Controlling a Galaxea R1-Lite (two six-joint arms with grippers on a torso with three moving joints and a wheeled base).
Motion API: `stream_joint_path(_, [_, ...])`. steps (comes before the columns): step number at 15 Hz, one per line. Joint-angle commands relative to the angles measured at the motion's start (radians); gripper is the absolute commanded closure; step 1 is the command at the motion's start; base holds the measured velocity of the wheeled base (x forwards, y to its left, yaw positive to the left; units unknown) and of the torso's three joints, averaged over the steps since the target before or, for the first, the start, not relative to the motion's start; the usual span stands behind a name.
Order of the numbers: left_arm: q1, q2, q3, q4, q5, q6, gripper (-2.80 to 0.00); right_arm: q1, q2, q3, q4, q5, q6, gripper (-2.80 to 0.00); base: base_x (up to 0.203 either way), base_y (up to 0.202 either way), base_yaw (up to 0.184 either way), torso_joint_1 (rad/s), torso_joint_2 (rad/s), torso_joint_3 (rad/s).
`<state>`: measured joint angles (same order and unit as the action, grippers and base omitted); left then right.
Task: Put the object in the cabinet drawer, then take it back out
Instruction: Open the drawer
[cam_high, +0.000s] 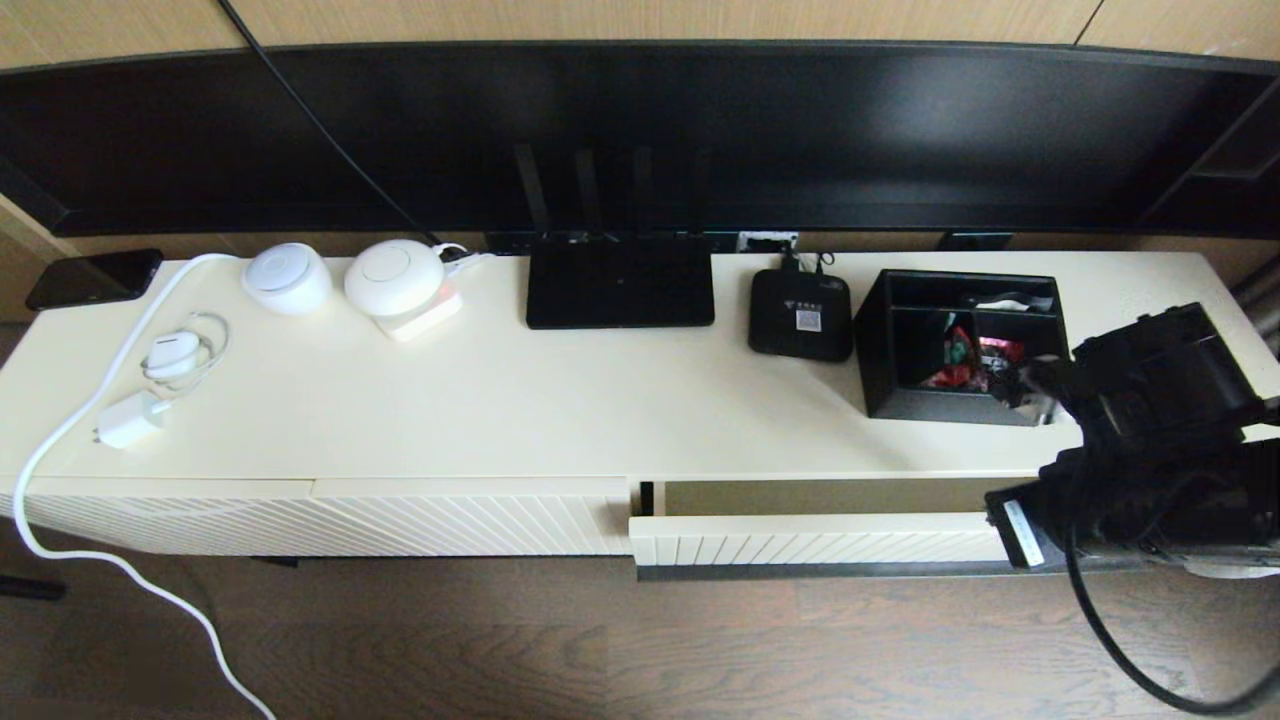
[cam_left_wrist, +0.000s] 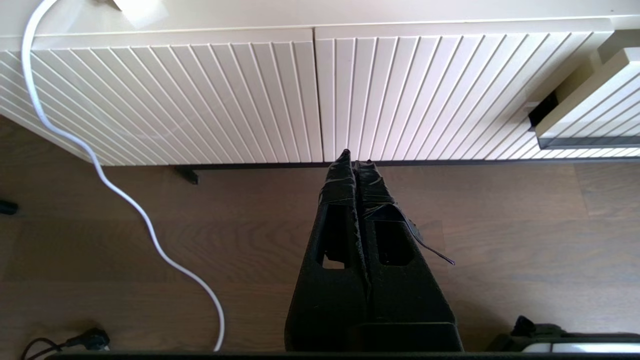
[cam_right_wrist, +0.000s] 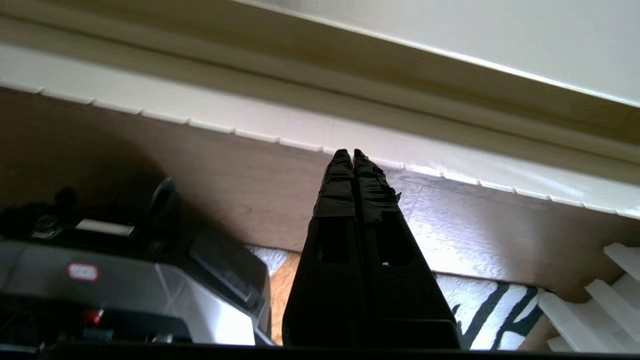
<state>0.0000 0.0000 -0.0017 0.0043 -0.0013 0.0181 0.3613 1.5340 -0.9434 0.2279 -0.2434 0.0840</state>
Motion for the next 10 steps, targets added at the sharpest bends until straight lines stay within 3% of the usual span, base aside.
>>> stream_joint_path(1, [0.0, 0.002, -0.001, 0.0, 0.0, 0.0, 0.0, -0.001, 0.046, 0.009, -0.019, -0.006, 0.001, 0.0, 0.0, 0.0, 0.0, 0.0, 0.0, 0.0])
stream_joint_path(10, [0.0, 0.002, 0.0, 0.0, 0.0, 0.0, 0.0, -0.03, 0.103, 0.012, -0.119, -0.01, 0.008, 0.0, 0.0, 0.0, 0.0, 0.0, 0.0, 0.0])
